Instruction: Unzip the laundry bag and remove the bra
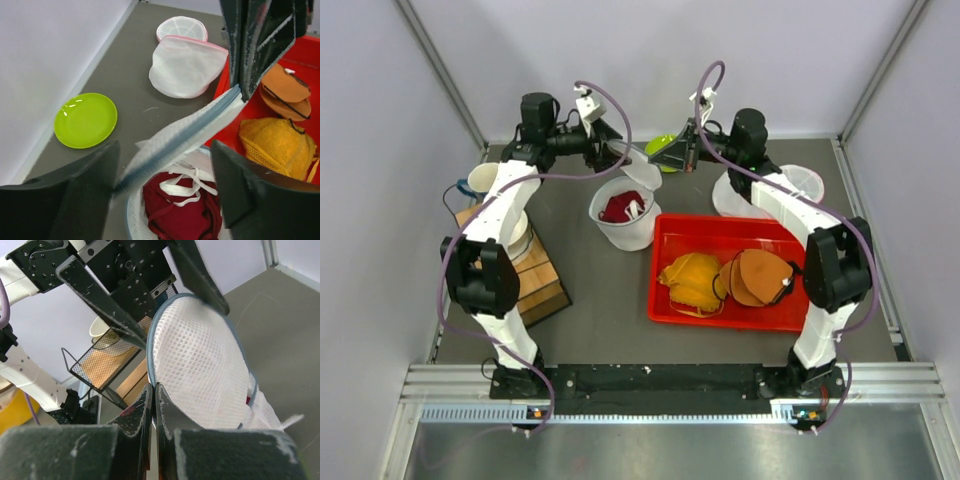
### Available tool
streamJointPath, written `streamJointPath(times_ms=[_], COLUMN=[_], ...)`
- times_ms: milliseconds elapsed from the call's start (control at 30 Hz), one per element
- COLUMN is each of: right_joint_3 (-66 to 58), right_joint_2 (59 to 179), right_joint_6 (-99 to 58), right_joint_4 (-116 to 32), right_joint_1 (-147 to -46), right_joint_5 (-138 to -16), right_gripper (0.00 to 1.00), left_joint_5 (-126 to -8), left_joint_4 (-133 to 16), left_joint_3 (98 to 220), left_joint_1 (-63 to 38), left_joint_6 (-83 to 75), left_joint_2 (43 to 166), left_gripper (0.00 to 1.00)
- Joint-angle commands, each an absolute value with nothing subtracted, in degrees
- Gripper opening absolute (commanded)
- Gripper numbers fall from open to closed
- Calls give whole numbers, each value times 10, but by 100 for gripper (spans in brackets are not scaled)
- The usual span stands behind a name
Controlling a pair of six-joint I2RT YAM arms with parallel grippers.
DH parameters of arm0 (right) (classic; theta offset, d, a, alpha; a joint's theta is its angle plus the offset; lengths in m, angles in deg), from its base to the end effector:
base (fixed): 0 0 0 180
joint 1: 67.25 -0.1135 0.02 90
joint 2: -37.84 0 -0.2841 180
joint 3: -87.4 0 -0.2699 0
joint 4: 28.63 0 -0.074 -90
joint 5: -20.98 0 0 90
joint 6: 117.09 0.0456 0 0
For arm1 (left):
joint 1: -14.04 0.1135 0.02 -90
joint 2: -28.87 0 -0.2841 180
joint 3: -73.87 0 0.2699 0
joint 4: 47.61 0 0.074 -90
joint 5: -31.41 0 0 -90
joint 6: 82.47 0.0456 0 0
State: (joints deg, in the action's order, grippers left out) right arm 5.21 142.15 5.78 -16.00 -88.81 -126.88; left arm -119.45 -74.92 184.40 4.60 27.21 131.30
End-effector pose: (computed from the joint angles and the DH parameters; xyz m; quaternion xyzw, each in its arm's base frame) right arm 0.4100 0.2035 0.3687 -0.3005 0.6175 0.5852 0.4312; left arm 0.4267 -0.1113 0.3973 0.4606 0.6066 -0.3667 0.5343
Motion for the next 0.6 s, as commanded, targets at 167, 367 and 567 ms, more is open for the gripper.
streamJointPath(times_ms=[167,367,567], right_joint_3=[109,110,45], right_joint_2=[1437,1387,1309], right_joint_6=[89,-3,-47], right_joint_4=[-137,-328,-414], right_joint_1=[-878,-869,-870], right_joint_5=[-1258,-1082,-868], right_gripper=[0,99,99], left_joint_5=[-1125,-911,-742], left_joint_4=[-819,-782,-941], left_joint_3=[1849,1830,1960], left_joint_1=[35,23,11], left_joint_6=[314,164,9], left_joint_2=[1271,1204,1235], left_gripper=[0,0,0])
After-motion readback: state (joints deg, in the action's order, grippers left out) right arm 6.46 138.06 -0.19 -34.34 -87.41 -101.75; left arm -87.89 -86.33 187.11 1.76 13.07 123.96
